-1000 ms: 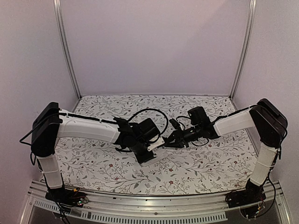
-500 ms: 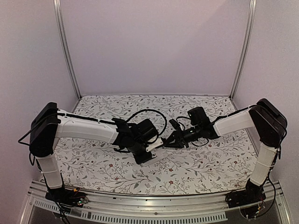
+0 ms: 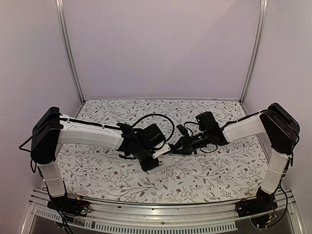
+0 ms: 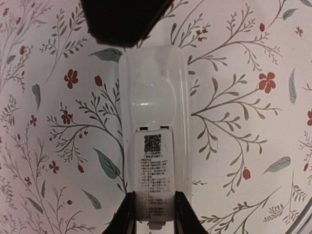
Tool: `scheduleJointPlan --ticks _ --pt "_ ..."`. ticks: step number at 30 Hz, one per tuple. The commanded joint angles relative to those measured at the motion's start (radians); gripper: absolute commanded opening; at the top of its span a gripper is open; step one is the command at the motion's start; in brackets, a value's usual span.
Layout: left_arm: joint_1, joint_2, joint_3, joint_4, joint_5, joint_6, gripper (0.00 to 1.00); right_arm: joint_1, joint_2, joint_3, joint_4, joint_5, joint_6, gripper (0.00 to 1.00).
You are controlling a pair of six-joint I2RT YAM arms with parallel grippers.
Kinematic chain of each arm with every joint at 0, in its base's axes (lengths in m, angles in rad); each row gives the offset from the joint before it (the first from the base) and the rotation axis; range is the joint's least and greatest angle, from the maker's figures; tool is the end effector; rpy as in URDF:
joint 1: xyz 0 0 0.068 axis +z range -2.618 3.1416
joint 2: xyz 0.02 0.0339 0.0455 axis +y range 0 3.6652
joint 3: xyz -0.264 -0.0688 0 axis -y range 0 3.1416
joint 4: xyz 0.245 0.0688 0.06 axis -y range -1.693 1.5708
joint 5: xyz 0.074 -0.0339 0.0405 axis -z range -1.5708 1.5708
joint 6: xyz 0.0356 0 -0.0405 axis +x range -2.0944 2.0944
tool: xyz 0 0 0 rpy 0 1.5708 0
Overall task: Load the batteries into the remote control
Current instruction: Load the battery cover onto the remote control without the battery cover.
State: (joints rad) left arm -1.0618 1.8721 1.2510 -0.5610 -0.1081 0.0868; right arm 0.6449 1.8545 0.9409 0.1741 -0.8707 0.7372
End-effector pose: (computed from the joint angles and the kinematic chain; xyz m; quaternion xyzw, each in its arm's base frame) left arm 0.1856 -0.3247 0.1706 0.5235 0.8282 -0.0435 0.1952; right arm 0.2735 0.2398 0.1443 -0.1318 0.8365 0.5306 0.0362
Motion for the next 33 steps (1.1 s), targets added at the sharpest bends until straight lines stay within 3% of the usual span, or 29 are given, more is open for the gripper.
scheduleJointPlan --ticks 1,18,33 --pt "0.014 0.002 0.027 0.001 0.01 0.02 0.16 -0.006 0.017 -0.007 0.015 -0.01 -0.002 0.12" --pt "0.014 0.058 0.04 -0.022 0.007 0.018 0.18 0.005 0.029 -0.002 0.025 -0.02 0.007 0.12" --pt "0.014 0.059 0.048 -0.054 0.019 0.013 0.34 0.012 0.037 -0.001 0.033 -0.022 0.015 0.11"
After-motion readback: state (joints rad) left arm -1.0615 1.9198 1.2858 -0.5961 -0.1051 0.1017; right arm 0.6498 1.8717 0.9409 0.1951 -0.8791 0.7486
